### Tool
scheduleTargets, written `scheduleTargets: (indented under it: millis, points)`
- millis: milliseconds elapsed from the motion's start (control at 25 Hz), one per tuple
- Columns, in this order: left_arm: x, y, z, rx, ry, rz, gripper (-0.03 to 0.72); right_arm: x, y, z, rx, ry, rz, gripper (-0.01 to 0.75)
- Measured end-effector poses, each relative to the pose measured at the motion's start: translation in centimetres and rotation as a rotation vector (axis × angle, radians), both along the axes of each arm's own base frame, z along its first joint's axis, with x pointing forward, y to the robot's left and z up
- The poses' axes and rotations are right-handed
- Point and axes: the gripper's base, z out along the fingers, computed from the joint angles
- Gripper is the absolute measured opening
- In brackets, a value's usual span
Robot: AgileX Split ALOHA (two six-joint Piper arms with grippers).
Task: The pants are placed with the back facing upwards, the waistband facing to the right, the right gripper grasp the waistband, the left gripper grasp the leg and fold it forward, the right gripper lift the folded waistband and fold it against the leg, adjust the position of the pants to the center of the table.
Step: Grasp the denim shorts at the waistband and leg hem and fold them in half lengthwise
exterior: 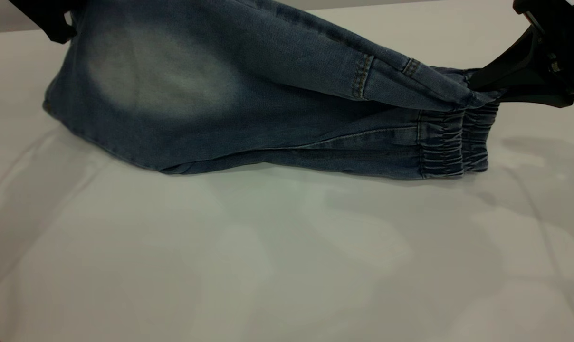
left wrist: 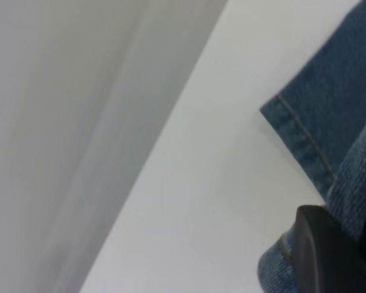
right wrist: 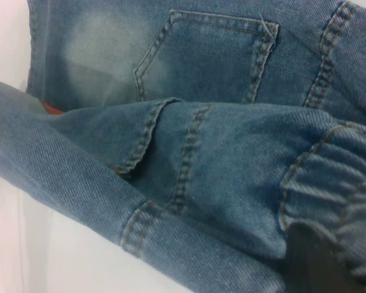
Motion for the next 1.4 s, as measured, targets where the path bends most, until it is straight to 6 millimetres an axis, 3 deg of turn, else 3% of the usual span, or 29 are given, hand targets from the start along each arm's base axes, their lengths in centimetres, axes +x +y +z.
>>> scheduleTargets:
  millis: [520, 920, 1080, 1400]
  points:
    - [-0.2, 0.1, -0.2, 0.012, 0.023, 0.011, 0.035, -0.1, 0.3, 0.3, 0.044, -0.006, 0.019, 0.039]
    - [-0.3, -1.4, -1.6, 0.018, 0.061, -0.027, 0.035, -0.1, 0.4, 0.3, 0.047, -0.005, 0.023, 0.064]
    - [-0.3, -1.8, -1.8, 0.018, 0.065, -0.039, 0.036, -0.1, 0.4, 0.3, 0.047, -0.006, 0.024, 0.126]
    - [-0.3, -1.9, -1.8, 0.016, 0.062, -0.040, 0.038, -0.1, 0.3, 0.2, 0.036, -0.005, 0.018, 0.321]
